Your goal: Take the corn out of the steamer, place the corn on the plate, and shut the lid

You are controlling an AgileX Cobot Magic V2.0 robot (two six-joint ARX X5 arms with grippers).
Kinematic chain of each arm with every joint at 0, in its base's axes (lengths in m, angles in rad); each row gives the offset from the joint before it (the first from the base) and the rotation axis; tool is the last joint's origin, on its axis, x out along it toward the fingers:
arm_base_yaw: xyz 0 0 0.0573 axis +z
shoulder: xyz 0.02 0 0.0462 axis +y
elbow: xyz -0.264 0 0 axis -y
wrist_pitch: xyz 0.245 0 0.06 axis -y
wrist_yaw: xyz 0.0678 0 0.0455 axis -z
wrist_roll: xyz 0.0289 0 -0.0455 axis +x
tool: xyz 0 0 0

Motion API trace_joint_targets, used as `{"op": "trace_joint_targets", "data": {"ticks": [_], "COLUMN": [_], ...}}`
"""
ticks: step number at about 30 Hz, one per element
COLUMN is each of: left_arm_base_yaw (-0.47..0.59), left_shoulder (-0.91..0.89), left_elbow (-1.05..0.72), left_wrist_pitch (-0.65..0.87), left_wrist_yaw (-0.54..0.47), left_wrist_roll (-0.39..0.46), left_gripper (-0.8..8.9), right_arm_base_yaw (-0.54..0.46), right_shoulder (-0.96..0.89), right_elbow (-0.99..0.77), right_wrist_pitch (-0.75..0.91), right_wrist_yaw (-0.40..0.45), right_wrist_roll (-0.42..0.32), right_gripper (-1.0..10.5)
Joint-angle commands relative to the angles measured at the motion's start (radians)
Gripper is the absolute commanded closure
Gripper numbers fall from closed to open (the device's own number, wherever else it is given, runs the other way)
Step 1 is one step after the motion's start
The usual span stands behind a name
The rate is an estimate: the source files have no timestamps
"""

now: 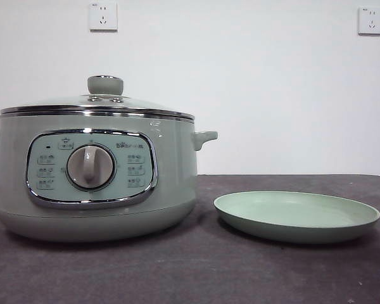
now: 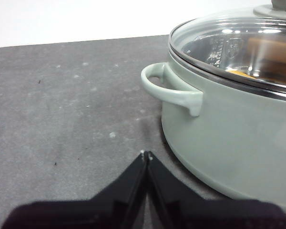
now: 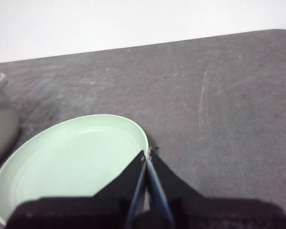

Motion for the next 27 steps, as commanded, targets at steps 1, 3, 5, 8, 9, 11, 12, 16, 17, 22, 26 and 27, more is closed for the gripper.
{"op": "trace_joint_targets", "data": {"ticks": [1,3,5,8,9,11,12,16,17,22,26,27], "left_arm_base_yaw": [0.001,0.001,0.001,0.001,0.001,0.001,0.001,0.001,0.001,0.001,0.002,0.002], "left_shoulder": [-0.002,-0.002,-0.002,-0.002,-0.002,-0.002,-0.002,-0.002,-0.002,-0.001,0.014,0.027], "left_elbow": [-0.013,-0.013,-0.013,-0.013,-0.013,-0.013,-0.013,-0.011,-0.008,0.031,0.092,0.112], "left_wrist_pitch": [-0.003,-0.002,0.002,0.005,0.005,0.005,0.005,0.002,-0.005,-0.038,-0.083,-0.095], "left_wrist_yaw": [0.018,0.062,0.125,0.215,0.233,0.252,0.261,0.262,0.262,0.26,0.257,0.257], "left_wrist_roll": [-0.018,-0.087,-0.202,-0.35,-0.373,-0.394,-0.394,-0.394,-0.394,-0.404,-0.41,-0.409], "left_gripper": [8.16,8.16,8.17,8.16,8.17,8.16,8.16,8.19,8.2,8.2,8.2,8.2], "right_arm_base_yaw": [0.0,0.0,0.0,0.0,0.0,0.0,0.0,0.001,0.001,0.0,0.0,0.0], "right_shoulder": [0.0,0.0,0.0,0.0,0.0,0.0,0.0,0.0,0.0,0.013,0.062,0.08], "right_elbow": [-0.009,-0.009,-0.009,-0.009,-0.009,-0.009,-0.009,-0.009,-0.009,0.024,0.085,0.107], "right_wrist_pitch": [-0.011,-0.011,-0.011,-0.011,-0.011,-0.011,-0.011,-0.012,-0.012,-0.059,-0.092,-0.1], "right_wrist_yaw": [-0.003,-0.007,-0.006,-0.006,-0.005,-0.005,-0.005,-0.01,-0.01,-0.035,-0.065,-0.074], "right_wrist_roll": [0.1,0.198,0.308,0.442,0.472,0.515,0.527,0.529,0.529,0.524,0.487,0.475], "right_gripper": [9.5,9.5,9.5,9.5,9.5,9.5,9.5,9.5,9.6,9.6,9.6,9.6]}}
